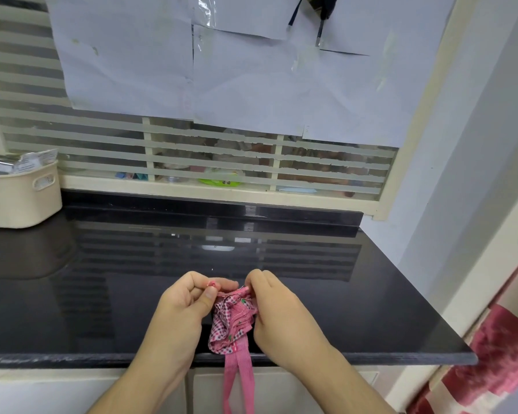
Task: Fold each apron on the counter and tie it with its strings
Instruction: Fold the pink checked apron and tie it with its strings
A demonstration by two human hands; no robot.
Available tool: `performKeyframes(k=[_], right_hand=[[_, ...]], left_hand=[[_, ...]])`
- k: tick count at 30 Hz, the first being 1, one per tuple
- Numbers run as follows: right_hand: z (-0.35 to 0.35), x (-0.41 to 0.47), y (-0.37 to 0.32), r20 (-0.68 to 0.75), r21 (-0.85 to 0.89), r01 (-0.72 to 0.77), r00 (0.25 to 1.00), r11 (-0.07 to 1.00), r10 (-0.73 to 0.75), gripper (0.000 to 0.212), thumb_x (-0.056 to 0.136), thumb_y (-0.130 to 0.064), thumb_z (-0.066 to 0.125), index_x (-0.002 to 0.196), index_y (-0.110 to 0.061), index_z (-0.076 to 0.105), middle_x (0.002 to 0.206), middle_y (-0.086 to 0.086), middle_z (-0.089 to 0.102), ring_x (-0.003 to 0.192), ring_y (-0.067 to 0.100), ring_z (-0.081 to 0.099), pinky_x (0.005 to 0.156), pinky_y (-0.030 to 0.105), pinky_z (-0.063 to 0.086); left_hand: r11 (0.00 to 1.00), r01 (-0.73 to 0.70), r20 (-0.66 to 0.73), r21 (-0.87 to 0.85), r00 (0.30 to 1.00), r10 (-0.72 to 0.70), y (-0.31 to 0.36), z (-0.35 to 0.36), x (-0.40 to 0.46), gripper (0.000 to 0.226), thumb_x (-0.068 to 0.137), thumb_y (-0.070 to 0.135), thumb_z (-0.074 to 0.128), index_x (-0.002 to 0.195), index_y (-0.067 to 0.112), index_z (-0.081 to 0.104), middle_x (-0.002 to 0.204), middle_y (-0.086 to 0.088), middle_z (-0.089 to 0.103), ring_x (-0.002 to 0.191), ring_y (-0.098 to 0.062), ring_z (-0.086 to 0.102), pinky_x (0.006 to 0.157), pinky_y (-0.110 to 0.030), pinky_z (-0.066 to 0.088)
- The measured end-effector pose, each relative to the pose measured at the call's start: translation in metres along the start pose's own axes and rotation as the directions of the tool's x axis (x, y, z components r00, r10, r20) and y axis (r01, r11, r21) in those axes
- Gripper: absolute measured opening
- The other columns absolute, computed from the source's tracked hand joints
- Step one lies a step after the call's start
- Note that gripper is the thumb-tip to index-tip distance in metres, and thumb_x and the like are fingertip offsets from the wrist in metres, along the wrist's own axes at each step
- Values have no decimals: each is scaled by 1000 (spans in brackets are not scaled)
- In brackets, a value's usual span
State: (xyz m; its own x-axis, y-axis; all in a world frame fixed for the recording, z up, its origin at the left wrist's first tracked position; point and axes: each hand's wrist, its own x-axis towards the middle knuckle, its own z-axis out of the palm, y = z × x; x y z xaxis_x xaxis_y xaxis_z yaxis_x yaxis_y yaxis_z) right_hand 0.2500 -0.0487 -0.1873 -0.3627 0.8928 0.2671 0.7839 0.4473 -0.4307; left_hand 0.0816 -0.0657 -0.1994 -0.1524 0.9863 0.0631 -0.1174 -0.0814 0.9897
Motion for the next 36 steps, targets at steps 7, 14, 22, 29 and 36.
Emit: performKeyframes(k=[7, 14, 22, 29, 36], right_hand=[[12, 4, -2, -31, -95, -45, 999, 994, 42, 31, 94, -9, 59, 93, -30, 36, 93, -7, 46, 77, 16, 50, 59, 29, 40], [-4, 5, 3, 11, -331, 120, 992, 936, -124, 7, 92, -16, 55, 89, -22, 53, 86, -3, 58, 79, 20, 46, 72, 30, 32], [-41, 17, -14, 102, 388, -263, 965, 883, 243, 47, 102, -37, 61, 59, -21, 55, 57, -8, 44, 52, 7, 37, 55, 24, 35], [-41, 14, -18, 132, 645, -263, 963, 718, 235, 33, 102, -18, 63, 71, -19, 75, 63, -7, 65, 56, -2, 55, 59, 13, 37], [-42, 16, -17, 98, 756, -260, 953, 601, 288, 24, 96, -12, 71, 74, -5, 78, 55, 3, 63, 47, 4, 56, 48, 9, 40]], left_hand=[[995, 37, -34, -90, 999, -40, 0, -1, 1, 26, 105, -5, 45, 90, -4, 66, 83, -16, 76, 78, -30, 62, 83, -44, 50], [941, -36, 12, 337, 999, 33, 19, 1, 2, 22, 106, 15, 57, 92, 12, 73, 79, -2, 79, 68, -8, 71, 76, -32, 53], [712, -146, 179, 687, 984, 29, 46, 18, 12, 28, 100, 22, 67, 74, 26, 77, 69, 8, 76, 67, -13, 72, 63, -25, 55], [668, -170, 239, 724, 971, -12, 54, 15, 15, 28, 98, 23, 70, 73, 30, 80, 69, 10, 76, 68, -9, 71, 62, -21, 53], [770, -156, 350, 619, 932, -92, 53, 11, 14, 21, 99, 18, 71, 85, 25, 84, 87, 11, 81, 90, -4, 75, 96, -33, 57]])
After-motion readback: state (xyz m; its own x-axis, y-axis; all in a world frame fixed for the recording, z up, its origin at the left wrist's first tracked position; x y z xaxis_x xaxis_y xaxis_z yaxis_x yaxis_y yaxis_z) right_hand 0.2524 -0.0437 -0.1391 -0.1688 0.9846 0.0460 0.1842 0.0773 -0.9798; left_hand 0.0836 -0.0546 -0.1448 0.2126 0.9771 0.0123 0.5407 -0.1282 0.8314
